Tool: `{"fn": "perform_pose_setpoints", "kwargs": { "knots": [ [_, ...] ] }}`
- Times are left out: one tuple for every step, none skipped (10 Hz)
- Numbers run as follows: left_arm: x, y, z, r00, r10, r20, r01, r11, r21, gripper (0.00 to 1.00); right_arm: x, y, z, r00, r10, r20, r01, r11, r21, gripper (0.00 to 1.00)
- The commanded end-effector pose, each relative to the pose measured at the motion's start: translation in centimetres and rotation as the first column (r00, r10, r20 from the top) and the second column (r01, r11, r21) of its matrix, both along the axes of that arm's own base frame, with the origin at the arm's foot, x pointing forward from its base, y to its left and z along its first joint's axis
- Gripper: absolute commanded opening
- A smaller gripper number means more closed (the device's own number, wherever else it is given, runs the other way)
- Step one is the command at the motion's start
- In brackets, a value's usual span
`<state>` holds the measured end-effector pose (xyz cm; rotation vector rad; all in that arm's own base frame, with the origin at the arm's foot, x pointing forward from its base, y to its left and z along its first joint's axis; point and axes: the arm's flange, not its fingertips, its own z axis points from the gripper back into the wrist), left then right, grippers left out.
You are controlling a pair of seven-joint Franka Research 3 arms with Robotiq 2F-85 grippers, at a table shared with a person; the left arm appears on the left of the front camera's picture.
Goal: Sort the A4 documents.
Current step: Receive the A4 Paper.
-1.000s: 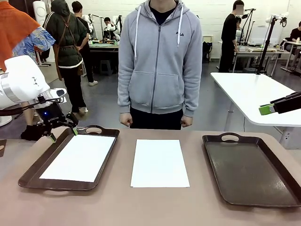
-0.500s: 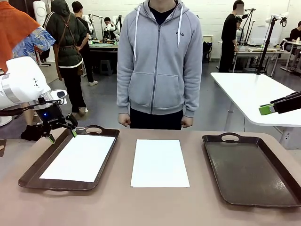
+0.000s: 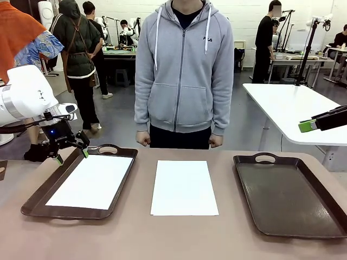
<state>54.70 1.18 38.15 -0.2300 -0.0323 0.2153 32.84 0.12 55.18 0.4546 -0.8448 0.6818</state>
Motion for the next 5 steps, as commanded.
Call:
{"fn": "perform_pose_setpoints", "kwargs": {
  "knots": [
    [-0.1, 0.0, 0.1, 1.0, -0.008, -0.007, 0.008, 1.0, 0.011, 1.0, 0.1, 0.1, -0.2, 1.0, 0.012, -0.002, -0.012, 1.0, 0.011, 1.0],
    [-0.1, 0.0, 0.1, 1.0, -0.008, -0.007, 0.008, 1.0, 0.011, 1.0, 0.1, 0.1, -0.2, 1.0, 0.012, -0.002, -0.012, 1.0, 0.011, 1.0],
    [0.0, 0.0, 0.0, 1.0, 0.0, 0.0, 0.0, 1.0, 0.0, 1.0, 0.1, 0.1, -0.2, 1.0, 0.012, -0.002, -0.012, 1.0, 0.011, 1.0],
    [0.1, -2.3, 1.5, 0.997, -0.045, 0.056, 0.045, 0.999, 0.004, 1.0, 0.1, 0.1, -0.2, 1.0, 0.012, -0.002, -0.012, 1.0, 0.011, 1.0],
    [-1.7, -3.3, 4.2, 0.988, -0.032, 0.149, 0.027, 0.999, 0.041, 1.0, 0.1, 0.1, -0.2, 1.0, 0.012, -0.002, -0.012, 1.0, 0.011, 1.0]
  ]
}}
